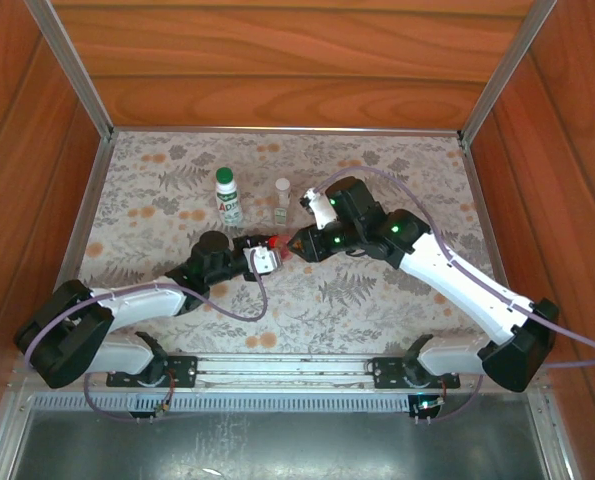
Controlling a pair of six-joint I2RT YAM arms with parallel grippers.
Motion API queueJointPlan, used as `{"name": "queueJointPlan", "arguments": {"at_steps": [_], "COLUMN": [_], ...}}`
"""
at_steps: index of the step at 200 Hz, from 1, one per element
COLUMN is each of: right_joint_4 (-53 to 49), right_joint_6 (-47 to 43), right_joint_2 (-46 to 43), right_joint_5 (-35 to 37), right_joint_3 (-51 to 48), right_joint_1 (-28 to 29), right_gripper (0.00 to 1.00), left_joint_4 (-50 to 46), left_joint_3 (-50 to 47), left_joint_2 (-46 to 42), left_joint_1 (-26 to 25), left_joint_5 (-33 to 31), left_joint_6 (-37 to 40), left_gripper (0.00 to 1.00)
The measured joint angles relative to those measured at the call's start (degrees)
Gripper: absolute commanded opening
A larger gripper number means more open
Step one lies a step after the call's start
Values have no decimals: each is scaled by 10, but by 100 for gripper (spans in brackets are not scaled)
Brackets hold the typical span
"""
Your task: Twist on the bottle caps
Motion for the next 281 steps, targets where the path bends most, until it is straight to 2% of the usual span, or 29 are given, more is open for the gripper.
{"name": "queueJointPlan", "arguments": {"at_steps": [39,71,109,137,167,236,281], "right_joint_4": [-16,-61,-69,-64,-57,-46,-40], "right_joint_6": [-294,-533,-690,-736,-746,-726,-705], "right_joint_2": [-66,-65,-42,-20,-7,3,4], "right_joint_5": [5,1,22,28,30,25,28], "right_joint_3": [-11,-11,-10,-9,-9,-5,-5], "right_joint_1": [0,3,17,24,28,35,38], "right_gripper": [51,51,50,47,37,42,19], "left_joint_4": [0,-1,-3,-9,-15,-18,-22], "left_joint_3": [-7,-12,-12,-12,-12,-12,-12], "left_joint_2": [-12,-21,-21,-21,-21,-21,-21], "left_joint_1": [-1,-2,-2,-2,-2,-3,-3], "left_joint_5": [5,13,23,30,36,37,38], "left_joint_6": [7,9,9,11,15,15,12], "left_gripper": [50,50,50,50,50,50,50]}}
